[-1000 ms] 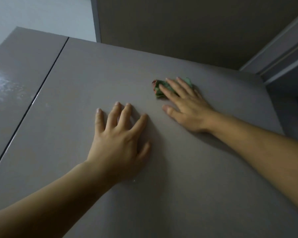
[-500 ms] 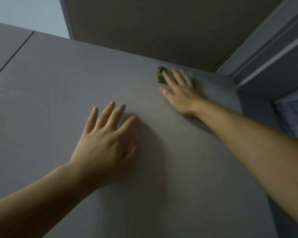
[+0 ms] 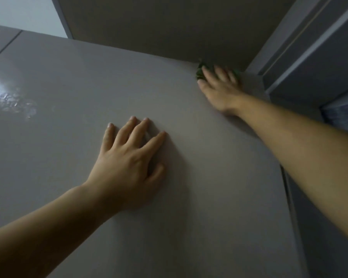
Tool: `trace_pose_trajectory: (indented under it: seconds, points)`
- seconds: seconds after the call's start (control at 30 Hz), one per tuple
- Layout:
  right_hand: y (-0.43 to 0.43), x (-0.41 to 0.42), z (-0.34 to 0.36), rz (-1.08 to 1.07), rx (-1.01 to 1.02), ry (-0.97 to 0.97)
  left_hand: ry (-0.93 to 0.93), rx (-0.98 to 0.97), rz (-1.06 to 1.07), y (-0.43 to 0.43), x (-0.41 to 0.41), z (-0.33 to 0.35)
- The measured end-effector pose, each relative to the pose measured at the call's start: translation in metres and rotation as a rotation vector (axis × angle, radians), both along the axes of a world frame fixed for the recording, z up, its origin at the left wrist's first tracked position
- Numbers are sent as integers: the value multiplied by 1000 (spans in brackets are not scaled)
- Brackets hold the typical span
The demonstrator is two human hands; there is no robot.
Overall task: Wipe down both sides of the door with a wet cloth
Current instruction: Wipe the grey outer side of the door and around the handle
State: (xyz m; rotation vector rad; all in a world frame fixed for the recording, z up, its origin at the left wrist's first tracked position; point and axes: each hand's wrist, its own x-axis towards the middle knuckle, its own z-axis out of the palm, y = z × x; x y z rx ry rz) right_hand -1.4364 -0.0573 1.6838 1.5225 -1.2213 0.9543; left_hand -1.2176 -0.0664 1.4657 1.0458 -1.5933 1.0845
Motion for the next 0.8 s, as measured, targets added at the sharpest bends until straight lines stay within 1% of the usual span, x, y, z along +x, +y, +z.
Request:
trace_pose_trajectory:
  seconds: [0.03,0.07,0.1,0.17,0.2,0.23,0.27,0.37,0.4,0.47,0.57,0.6,0.63,0.73,0.8]
  points:
    - [1,-1,3,21,-3,-46,4,-1,-8,2,0,1]
    - [-2,0,-4,29,-12,-30,5,-3,-18,4,0,2]
    - [-5,0,-22,27,-27,40,4,-1,-26,5,1,3]
    - [-11,-3,-68,43,-52,253,0,7,-26,7,0,3]
    - [-14,-10,-82,36,-56,306,4,9,-21,7,-1,3]
    - [-14,-18,-81,15,-74,319,13,8,-13,7,-2,2]
    - [-11,-27,-69,-4,-79,262,22,5,-5,7,-4,1]
    - [3,-46,-13,-24,-13,-95,47,8,-10,8,-13,-1]
    - [6,-49,-3,-14,-7,-153,59,10,-17,8,-15,-1]
    - [1,-50,-13,-9,-29,-137,61,8,-21,8,-21,0]
    - [-10,-62,-66,42,-63,7,-3,-7,-37,7,-33,-3]
    - [-12,-70,-73,29,-71,25,-10,-11,-35,7,-37,-5]
    - [-11,-79,-66,1,-77,12,-6,-12,-26,6,-41,-5]
    - [-1,-92,-23,-19,-14,-164,4,-14,-8,5,-47,-2]
    - [1,-90,-13,0,-9,-189,10,-23,-6,5,-48,-1]
